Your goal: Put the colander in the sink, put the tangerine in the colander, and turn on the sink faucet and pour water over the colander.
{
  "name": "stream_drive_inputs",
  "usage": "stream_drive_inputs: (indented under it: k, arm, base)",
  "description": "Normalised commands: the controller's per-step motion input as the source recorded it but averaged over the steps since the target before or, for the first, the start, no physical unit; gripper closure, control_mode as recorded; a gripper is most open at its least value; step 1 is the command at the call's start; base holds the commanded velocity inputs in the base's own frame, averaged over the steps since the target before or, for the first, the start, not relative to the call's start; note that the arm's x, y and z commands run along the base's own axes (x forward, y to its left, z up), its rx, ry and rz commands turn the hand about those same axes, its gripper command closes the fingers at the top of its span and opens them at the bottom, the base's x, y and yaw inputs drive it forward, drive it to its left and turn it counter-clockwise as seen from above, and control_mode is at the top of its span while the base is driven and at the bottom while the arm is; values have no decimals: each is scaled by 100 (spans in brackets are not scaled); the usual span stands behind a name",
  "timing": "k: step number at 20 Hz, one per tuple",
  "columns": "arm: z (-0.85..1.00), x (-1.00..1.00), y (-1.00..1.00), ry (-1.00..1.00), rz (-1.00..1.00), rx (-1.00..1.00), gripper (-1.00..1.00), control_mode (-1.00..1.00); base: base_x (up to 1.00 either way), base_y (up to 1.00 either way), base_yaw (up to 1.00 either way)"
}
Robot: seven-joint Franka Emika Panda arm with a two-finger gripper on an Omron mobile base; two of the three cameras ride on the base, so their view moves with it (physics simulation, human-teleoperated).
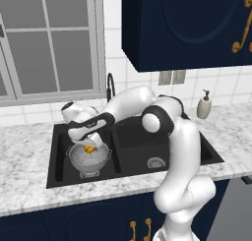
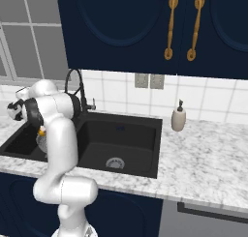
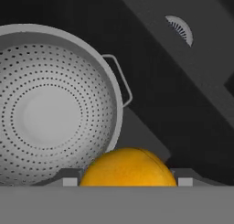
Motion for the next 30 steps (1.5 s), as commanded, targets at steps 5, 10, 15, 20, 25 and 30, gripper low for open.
stream_drive_inputs:
  k: [5, 10, 15, 20, 25, 30]
  arm:
    - [-58, 38, -1, 0, 0, -12, 100, -100]
    - [-58, 31, -15, -2, 0, -5, 100, -100]
    - [-57, -2, -55, -20, 2, 0, 100, -100]
    - [-37, -14, -82, -31, 2, 5, 100, -100]
    - [-33, 4, -35, -25, 0, 1, 100, -100]
    - [-16, 24, -1, -19, 0, 0, -100, -100]
  base:
    - [0, 0, 0]
    - [0, 0, 0]
    - [0, 0, 0]
    - [0, 0, 0]
    - [0, 0, 0]
    - [0, 0, 0]
